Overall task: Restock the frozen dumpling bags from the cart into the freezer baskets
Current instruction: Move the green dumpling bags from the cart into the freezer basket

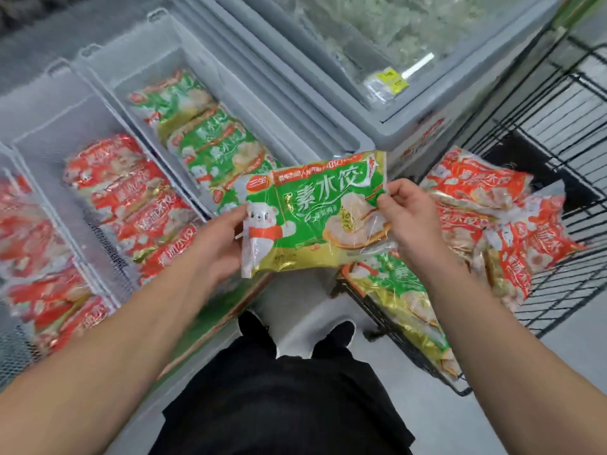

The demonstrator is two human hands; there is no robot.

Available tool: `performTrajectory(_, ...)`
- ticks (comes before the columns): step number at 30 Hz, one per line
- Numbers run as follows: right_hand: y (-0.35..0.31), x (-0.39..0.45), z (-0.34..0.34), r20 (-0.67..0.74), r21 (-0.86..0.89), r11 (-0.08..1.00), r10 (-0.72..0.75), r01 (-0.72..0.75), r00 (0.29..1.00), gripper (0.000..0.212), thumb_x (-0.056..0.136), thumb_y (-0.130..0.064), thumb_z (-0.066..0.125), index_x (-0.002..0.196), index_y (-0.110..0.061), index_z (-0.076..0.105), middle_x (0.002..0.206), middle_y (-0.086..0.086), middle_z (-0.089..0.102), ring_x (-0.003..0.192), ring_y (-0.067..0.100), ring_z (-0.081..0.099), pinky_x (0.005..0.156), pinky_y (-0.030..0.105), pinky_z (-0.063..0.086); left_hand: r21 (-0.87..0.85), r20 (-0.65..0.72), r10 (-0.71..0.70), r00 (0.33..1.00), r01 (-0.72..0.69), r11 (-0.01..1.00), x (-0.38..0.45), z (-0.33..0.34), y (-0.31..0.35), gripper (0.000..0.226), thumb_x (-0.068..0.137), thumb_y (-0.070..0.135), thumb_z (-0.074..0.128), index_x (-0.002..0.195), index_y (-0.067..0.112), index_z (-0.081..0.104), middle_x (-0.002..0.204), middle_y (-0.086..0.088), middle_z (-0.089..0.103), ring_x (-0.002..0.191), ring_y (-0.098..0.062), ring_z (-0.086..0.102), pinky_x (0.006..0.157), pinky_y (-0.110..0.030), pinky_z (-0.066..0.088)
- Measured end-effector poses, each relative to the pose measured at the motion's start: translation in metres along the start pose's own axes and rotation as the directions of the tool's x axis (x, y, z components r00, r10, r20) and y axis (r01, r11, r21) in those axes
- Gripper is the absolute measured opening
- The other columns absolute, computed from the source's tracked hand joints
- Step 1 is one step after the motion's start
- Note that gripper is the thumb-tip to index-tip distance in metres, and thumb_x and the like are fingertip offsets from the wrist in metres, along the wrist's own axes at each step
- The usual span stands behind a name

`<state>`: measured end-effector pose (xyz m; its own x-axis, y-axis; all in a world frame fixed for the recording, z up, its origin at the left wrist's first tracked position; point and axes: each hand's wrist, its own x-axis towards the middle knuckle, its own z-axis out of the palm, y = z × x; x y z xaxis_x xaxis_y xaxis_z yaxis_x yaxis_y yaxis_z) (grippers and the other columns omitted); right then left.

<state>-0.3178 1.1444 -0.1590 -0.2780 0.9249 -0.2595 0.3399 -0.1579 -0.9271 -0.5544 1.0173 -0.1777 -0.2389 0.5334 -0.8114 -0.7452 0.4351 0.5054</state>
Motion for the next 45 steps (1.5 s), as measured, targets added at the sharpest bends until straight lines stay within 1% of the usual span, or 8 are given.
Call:
performTrajectory(8,-0.037,0.032,0.144,0.103,-0.186,0.981,0.080,-0.059,0.991,0.020,0.093,-0.005,0.060,0.075,-0.012,0.062,0.066,0.001,0.060,0.055,0.005,0.051,0.058,0.020,0.043,0.164,-0.326,0.309,0.893,-0.269,0.949,-0.003,-0.142,0.058,0.031,0.096,-0.004,0.050,0.068,0.008,0.055,0.048,0.005,0.061,0.047,-0.007,0.062,0.052,-0.029,0.057)
performTrajectory(16,-0.064,0.091,0.239,0.131,-0.340,0.937,0.135,-0.083,0.982,0.010,0.086,-0.011,0.063,0.079,-0.007,0.068,0.074,0.012,0.068,0.071,0.025,0.062,0.066,0.040,0.053,0.014,-0.489,0.232,0.841,-0.259,0.966,0.025,-0.191,0.093,0.022,0.098,0.005,0.056,0.078,0.009,0.064,0.085,-0.011,0.070,0.083,-0.026,0.066,0.087,-0.050,0.056)
performTrajectory(23,-0.074,0.168,0.289,0.147,-0.403,0.913,0.137,-0.067,0.980,0.024,0.089,-0.006,0.064,0.072,-0.022,0.063,0.069,-0.008,0.061,0.069,0.013,0.059,0.055,0.013,0.048,-0.125,-0.538,0.136,0.832,-0.238,0.963,0.084,-0.181,0.135,0.008,0.093,0.004,0.063,0.094,0.005,0.071,0.077,-0.004,0.071,0.076,-0.023,0.067,0.075,-0.042,0.059)
performTrajectory(27,-0.067,0.227,0.312,0.165,-0.487,0.872,0.141,-0.044,0.976,0.009,0.088,-0.012,0.068,0.087,-0.021,0.070,0.079,-0.008,0.066,0.091,0.021,0.068,0.092,0.038,0.056,-0.135,-0.557,0.076,0.827,-0.180,0.974,0.130,-0.170,0.160,0.012,0.085,0.010,0.066,0.074,0.012,0.070,0.078,-0.011,0.075,0.081,-0.031,0.067,0.083,-0.059,0.055)
performTrajectory(30,-0.060,0.267,0.331,0.174,-0.559,0.829,0.163,-0.038,0.971,0.021,0.091,-0.014,0.065,0.110,-0.012,0.073,0.091,-0.002,0.066,0.097,0.022,0.068,0.094,0.035,0.054,-0.149,-0.594,0.008,0.804,-0.120,0.982,0.175,-0.165,0.171,0.007,0.082,0.015,0.069,0.083,0.008,0.070,0.093,-0.022,0.074,0.087,-0.037,0.070,0.081,-0.074,0.049)
performTrajectory(39,-0.019,0.328,0.379,0.388,-0.692,0.709,0.205,0.137,0.899,0.025,0.093,-0.017,0.058,0.117,-0.011,0.060,0.098,0.002,0.067,0.090,0.023,0.063,0.075,0.028,0.046,-0.044,-0.654,-0.041,0.755,0.017,0.999,0.262,-0.139,0.202,0.029,0.095,0.010,0.056,0.119,-0.006,0.063,0.117,-0.026,0.065,0.105,-0.032,0.068,0.085,-0.050,0.058)
performTrajectory(42,-0.002,0.337,0.382,0.412,-0.692,0.719,0.313,0.070,0.856,0.019,0.085,-0.017,0.060,0.103,-0.013,0.062,0.096,0.000,0.065,0.088,0.020,0.062,0.073,0.028,0.045,0.023,-0.649,-0.037,0.760,0.069,0.997,0.279,-0.141,0.199,0.017,0.095,0.007,0.055,0.102,0.009,0.071,0.103,-0.013,0.074,0.094,-0.029,0.072,0.087,-0.041,0.060)
performTrajectory(45,0.009,0.337,0.380,0.407,-0.721,0.693,0.397,0.022,0.822,0.052,0.074,-0.026,0.065,0.123,-0.009,0.056,0.118,0.008,0.064,0.111,0.027,0.062,0.089,0.033,0.050,0.140,-0.610,-0.049,0.791,0.168,0.976,0.283,-0.146,0.193,0.013,0.094,0.008,0.057,0.094,0.014,0.068,0.101,-0.009,0.072,0.095,-0.027,0.070,0.088,-0.044,0.058)
